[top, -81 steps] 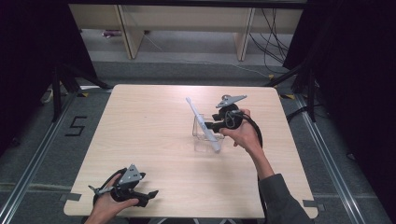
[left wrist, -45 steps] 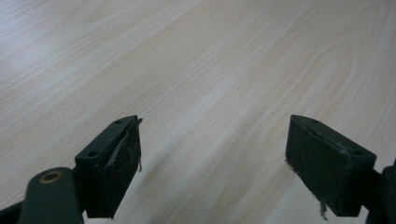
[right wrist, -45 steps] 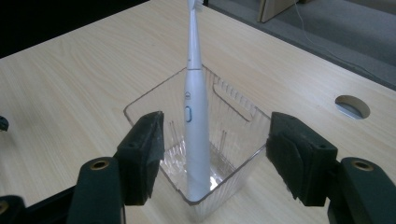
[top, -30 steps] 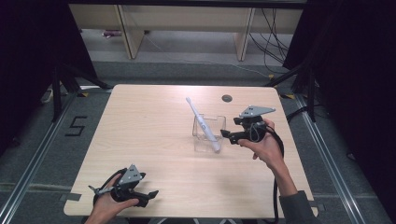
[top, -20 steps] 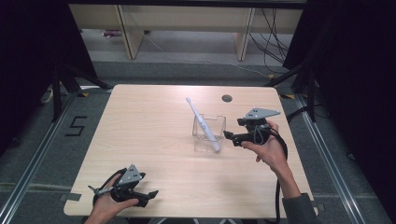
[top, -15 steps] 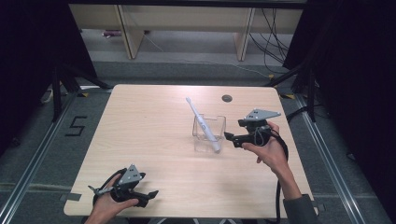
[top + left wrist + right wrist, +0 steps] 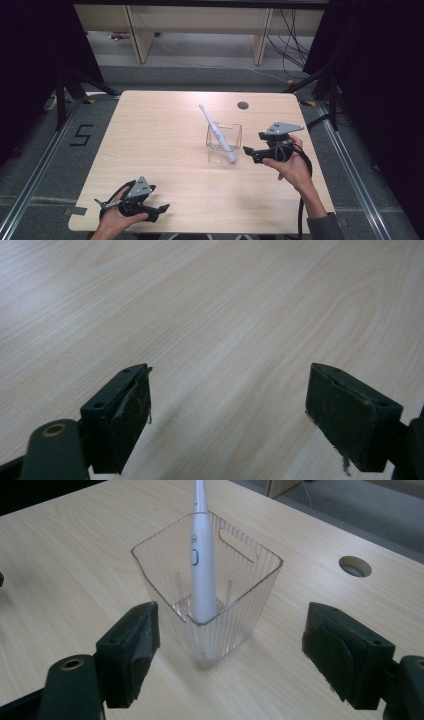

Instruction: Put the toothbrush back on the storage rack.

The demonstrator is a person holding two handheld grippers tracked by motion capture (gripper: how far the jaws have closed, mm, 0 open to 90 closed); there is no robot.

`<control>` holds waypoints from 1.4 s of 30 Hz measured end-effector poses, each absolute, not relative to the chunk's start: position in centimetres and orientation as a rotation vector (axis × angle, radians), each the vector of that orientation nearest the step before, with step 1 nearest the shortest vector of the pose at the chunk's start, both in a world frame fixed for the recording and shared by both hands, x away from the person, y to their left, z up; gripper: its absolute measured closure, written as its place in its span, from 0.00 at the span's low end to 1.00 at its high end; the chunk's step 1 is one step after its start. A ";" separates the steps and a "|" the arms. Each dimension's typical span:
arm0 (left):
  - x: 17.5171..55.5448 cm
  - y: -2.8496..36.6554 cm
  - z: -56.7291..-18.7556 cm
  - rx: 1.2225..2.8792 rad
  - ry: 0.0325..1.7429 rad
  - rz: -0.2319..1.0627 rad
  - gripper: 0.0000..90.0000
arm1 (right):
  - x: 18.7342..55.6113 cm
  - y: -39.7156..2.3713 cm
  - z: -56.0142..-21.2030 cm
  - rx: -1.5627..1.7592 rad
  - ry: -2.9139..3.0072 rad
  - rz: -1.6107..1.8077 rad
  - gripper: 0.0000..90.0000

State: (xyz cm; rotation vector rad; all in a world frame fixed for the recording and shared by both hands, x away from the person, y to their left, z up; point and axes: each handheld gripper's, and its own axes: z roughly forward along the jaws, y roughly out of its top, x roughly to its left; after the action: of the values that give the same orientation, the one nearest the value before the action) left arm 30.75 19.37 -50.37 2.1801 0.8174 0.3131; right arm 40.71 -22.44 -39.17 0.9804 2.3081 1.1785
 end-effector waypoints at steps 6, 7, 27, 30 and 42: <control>30.7 19.4 -50.3 2.182 0.817 0.306 0.20 | 40.3 -22.5 -39.3 0.972 2.300 1.171 0.25; 30.7 19.4 -50.3 2.182 0.817 0.306 0.20 | 40.4 -22.6 -39.3 0.950 2.297 1.180 0.24; 30.7 19.3 -50.4 2.159 0.841 0.302 0.20 | 39.0 -22.4 -40.9 0.944 2.345 1.142 0.21; 30.7 19.4 -50.4 2.177 0.837 0.317 0.20 | 38.7 -22.5 -41.1 0.946 2.339 1.138 0.21; 30.7 19.4 -50.4 2.176 0.838 0.318 0.20 | 37.6 -23.6 -42.6 1.014 2.328 1.140 0.22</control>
State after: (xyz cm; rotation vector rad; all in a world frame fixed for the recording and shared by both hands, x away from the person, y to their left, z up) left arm 30.75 19.36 -50.39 2.1759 0.8377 0.3184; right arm 37.64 -23.60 -42.64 1.0136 2.3276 1.1397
